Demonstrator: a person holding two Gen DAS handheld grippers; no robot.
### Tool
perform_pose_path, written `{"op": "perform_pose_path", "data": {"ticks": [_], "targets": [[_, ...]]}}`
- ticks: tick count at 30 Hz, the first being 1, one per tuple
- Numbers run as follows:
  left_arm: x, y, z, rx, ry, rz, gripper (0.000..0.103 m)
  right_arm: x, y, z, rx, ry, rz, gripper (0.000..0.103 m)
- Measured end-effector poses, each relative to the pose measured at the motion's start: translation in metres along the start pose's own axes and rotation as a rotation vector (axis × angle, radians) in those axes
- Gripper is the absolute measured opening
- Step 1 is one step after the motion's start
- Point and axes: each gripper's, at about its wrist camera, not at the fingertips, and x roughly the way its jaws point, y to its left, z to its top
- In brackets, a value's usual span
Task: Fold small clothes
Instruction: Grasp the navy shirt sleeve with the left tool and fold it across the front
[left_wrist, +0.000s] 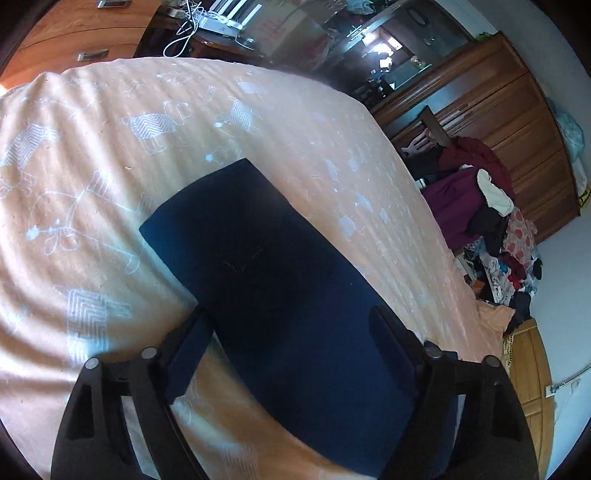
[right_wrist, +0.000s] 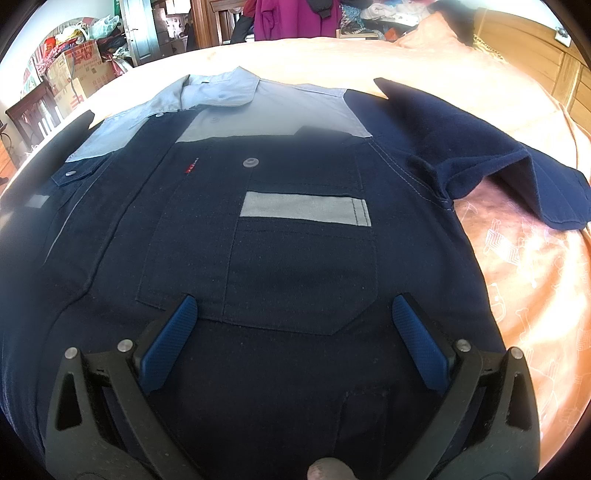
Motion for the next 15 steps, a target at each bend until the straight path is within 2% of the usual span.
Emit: {"op": "perform_pose_path", "data": {"ticks": [4, 6, 7, 8, 9, 10, 13, 15], "targets": [[0.007, 0.004, 0.006, -0.020, -0.040, -0.015, 0.057, 0.000, 0.000, 0.000, 0.000, 0.003, 0.001, 0.103], [0.012, 0.006, 0.009, -0.023, -0.042, -0.037, 0.034, -0.001, -0.001, 0.000, 0.006, 0.008, 0.009, 0.103], [0.016, 0.004, 0.010, -0.023, -0.032, -0.055, 0.008, -0.001, -0.001, 0.000, 0.003, 0.013, 0.008, 0.103], [0.018, -0.005, 0.011, -0.003, -0.026, -0.070, 0.004, -0.002, -0.001, 0.001, 0.003, 0.020, 0.009, 0.103], [0.018, -0.016, 0.010, 0.029, -0.033, -0.072, 0.003, -0.003, -0.001, 0.003, 0.002, 0.027, 0.013, 0.103], [0.012, -0.037, 0.008, 0.076, -0.041, -0.107, 0.003, -0.006, -0.001, 0.003, 0.001, 0.028, 0.022, 0.103], [-0.008, -0.123, -0.010, 0.250, -0.047, -0.278, 0.003, -0.016, -0.003, 0.004, -0.002, 0.028, 0.054, 0.103], [-0.021, -0.196, -0.038, 0.382, -0.019, -0.420, 0.003, -0.029, -0.004, 0.006, -0.011, 0.004, 0.064, 0.103]]}}
